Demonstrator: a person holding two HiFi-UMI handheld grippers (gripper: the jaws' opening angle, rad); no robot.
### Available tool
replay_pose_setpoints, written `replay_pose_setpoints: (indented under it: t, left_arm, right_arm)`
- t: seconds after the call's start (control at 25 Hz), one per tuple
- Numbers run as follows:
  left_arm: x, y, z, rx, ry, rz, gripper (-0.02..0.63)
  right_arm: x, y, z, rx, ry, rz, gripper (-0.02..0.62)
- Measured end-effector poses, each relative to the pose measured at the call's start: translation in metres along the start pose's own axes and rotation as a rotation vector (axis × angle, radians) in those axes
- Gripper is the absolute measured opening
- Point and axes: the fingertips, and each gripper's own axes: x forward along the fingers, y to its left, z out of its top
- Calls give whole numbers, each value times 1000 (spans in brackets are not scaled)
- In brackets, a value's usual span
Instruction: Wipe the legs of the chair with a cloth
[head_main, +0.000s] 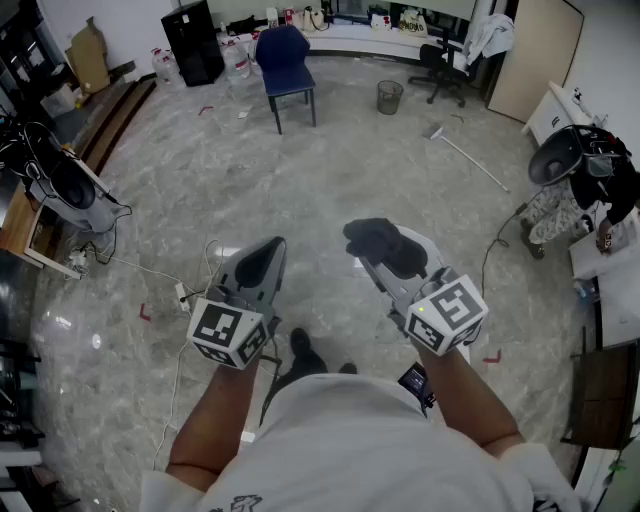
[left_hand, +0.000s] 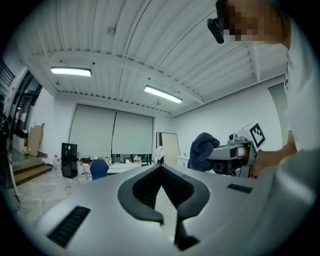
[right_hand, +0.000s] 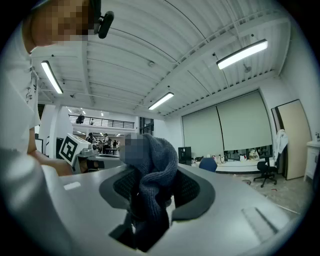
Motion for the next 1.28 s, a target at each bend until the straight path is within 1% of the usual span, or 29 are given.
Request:
replay_pose_setpoints:
  t: [0.2, 0.52, 0.72, 0.88, 1.0, 1.12, 1.28]
  left_arm:
    - [9, 9, -4, -3, 2, 2, 6]
    - [39, 51, -13, -28, 22, -9, 6]
    - [62, 96, -15, -40, 17, -19, 6]
    - [81, 133, -17, -63, 24, -54, 6]
    - [100, 162, -4, -64, 25, -92, 6]
    - [123, 186, 7, -49, 24, -128, 6]
    - [163, 213, 6, -54, 39, -144, 6]
  right_arm:
    - [9, -8, -4, 2, -2, -6, 163]
    - [54, -35, -8, 27, 0, -37, 167]
    - [102, -53, -9, 21, 5, -49, 167]
    - [149, -65, -9, 39, 19, -69, 169]
    - [183, -76, 1, 39, 25, -86, 169]
    - [208, -95, 9, 41, 7, -113, 169]
    - [239, -135, 1, 110, 16, -112, 169]
